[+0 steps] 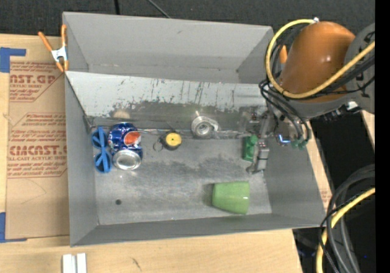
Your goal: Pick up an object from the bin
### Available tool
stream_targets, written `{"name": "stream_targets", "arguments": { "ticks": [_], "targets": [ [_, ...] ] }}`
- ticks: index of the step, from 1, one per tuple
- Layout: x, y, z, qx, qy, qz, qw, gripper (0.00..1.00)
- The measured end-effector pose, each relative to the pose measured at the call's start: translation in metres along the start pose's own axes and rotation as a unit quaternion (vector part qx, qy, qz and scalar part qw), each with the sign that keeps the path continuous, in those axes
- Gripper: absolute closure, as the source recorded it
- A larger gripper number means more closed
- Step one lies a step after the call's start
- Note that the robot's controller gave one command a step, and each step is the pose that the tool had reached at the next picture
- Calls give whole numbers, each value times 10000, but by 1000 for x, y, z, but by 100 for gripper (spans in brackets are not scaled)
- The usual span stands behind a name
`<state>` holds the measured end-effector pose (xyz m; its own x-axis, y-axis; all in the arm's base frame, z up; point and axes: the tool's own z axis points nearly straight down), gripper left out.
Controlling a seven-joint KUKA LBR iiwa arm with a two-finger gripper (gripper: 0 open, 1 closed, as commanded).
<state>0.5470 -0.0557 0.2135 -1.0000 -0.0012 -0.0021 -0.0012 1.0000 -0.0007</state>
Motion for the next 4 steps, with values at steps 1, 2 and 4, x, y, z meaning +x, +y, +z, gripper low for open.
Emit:
{"name": "stream_targets", "arguments": {
  "ticks": [1, 2, 4],
  "targets": [
    [34, -21, 128, 16, 60, -1899, 9818, 0],
    [47, -4, 134, 67, -9, -3179, 9481, 0],
    [36, 10, 56, 6, -38, -3268, 9451, 100]
  ]
}}
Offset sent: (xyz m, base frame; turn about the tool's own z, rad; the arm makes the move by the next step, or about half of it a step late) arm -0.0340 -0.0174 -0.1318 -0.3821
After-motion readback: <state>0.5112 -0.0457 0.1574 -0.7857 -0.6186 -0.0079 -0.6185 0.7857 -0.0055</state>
